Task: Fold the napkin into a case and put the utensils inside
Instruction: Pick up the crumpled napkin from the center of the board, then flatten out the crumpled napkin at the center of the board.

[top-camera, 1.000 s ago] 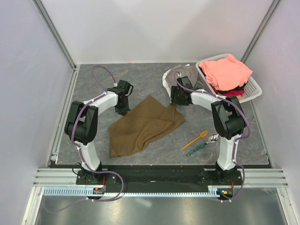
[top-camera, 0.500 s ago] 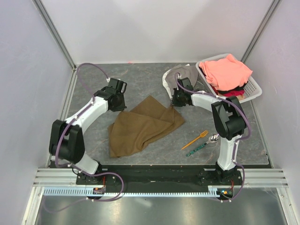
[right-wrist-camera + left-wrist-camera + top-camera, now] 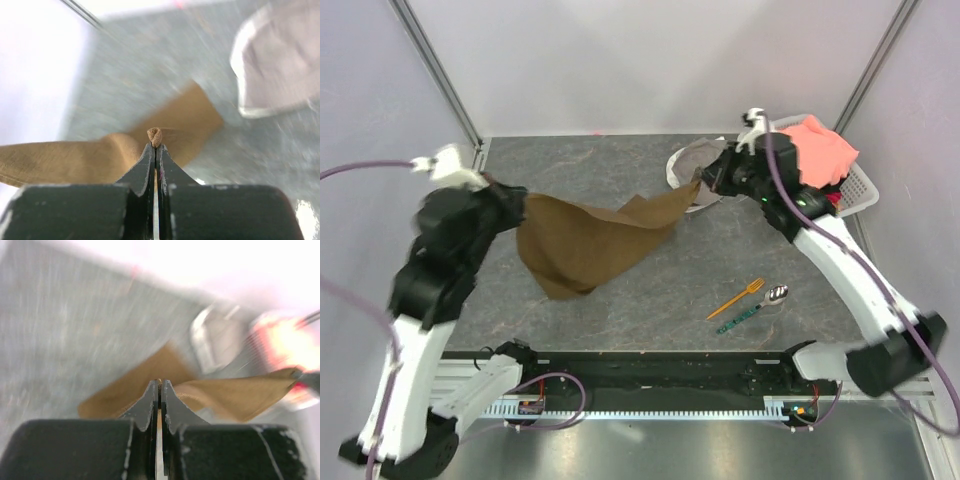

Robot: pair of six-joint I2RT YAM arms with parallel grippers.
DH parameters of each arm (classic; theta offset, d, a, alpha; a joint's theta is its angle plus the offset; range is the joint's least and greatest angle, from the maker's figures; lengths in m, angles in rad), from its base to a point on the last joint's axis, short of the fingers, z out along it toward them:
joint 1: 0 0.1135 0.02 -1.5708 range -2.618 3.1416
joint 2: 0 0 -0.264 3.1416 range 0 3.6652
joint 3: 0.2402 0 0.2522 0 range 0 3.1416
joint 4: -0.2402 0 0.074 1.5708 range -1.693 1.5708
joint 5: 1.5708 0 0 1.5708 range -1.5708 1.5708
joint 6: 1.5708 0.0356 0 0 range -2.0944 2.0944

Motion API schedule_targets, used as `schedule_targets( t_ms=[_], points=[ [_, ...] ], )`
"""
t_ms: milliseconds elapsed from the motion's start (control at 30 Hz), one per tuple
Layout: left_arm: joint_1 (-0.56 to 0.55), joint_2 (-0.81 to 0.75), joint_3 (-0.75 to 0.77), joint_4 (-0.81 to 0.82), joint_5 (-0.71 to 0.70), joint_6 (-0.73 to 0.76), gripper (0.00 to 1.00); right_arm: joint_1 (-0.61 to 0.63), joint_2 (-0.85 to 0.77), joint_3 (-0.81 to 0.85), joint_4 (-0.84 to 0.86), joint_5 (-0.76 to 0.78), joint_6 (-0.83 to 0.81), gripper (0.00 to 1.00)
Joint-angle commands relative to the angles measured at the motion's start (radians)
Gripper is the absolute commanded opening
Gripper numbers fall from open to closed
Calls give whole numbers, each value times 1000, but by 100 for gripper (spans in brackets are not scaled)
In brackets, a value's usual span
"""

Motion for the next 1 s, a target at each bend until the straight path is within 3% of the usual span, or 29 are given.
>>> schedule_targets(
  t_ms=[0,200,400,533,633,800,900,967],
  points=[
    [2,-159,213,-37,-17,-23,2,2,-212,94,-45,-87,57,0],
    [2,-259,425,20,165,-14,2,2,-421,196,-71,-176,98,0],
    [2,-246,513,18,137,3,2,0,-473,266,-56,-167,120,0],
    [0,-170,420,5,26,-31,2,0,-340,270,-39,-140,118,0],
    [0,-99,311,15,-116,-25,2,2,-228,218,88,-141,129,0],
    [8,78,23,174,-441,-42,2,8,52,127,295,-150,132,0],
    [80,230,-102,248,-463,-121,2,12,274,165,415,-141,112,0],
    [187,322,-123,259,-361,-169,2,14,398,261,457,-143,91,0]
  ],
)
